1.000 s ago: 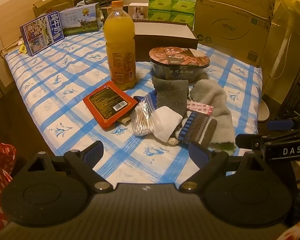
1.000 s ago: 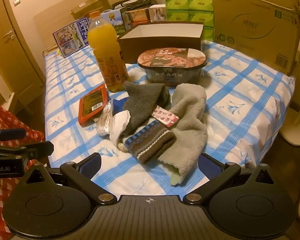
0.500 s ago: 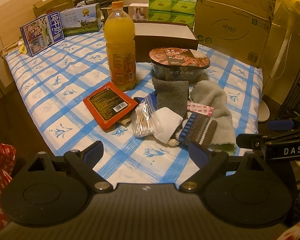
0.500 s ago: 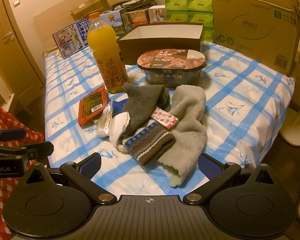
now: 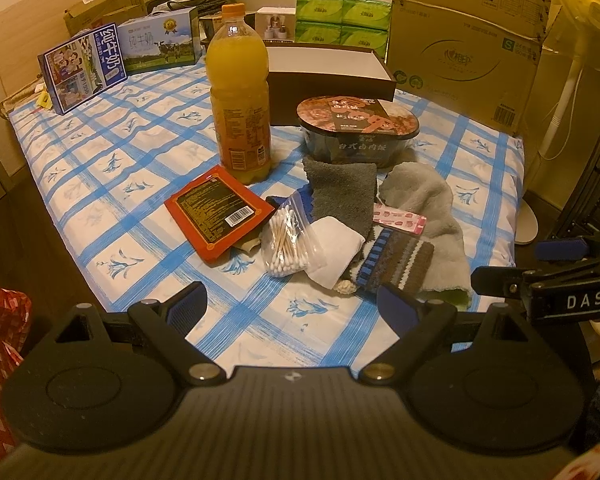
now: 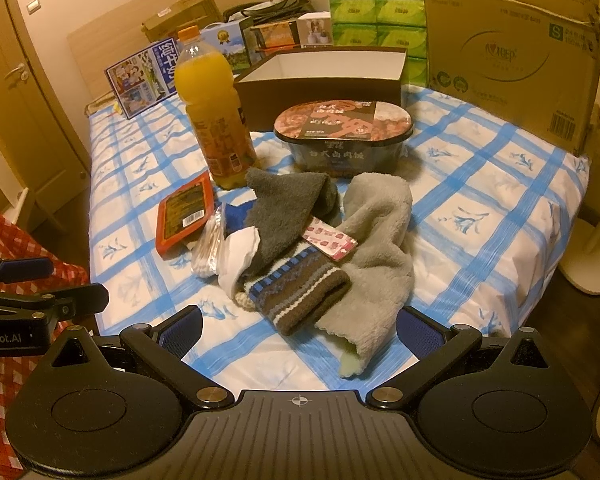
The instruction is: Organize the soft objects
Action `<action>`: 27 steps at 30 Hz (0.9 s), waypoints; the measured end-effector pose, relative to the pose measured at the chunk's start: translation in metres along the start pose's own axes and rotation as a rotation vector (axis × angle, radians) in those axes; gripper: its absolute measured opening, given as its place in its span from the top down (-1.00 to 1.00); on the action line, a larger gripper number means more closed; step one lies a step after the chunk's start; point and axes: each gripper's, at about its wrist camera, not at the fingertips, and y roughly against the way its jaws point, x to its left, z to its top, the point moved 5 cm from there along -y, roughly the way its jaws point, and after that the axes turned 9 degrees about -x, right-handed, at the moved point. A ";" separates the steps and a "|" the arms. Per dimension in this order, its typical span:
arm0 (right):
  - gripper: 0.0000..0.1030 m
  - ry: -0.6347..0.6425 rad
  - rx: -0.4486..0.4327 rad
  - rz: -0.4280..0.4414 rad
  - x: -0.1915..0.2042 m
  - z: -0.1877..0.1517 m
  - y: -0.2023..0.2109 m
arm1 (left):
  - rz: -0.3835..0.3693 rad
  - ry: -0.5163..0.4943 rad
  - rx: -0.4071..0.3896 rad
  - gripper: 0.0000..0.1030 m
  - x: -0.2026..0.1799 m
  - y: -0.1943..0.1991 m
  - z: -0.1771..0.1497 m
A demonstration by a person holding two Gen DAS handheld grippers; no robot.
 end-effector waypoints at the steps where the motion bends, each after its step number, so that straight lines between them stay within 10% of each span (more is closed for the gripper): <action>1: -0.99 0.000 0.000 0.000 0.000 -0.001 0.000 | -0.002 0.000 0.000 -0.77 0.000 0.000 -0.001; 27: -0.99 -0.001 0.000 0.000 0.001 0.002 -0.001 | -0.002 0.001 0.002 -0.77 0.000 0.002 0.001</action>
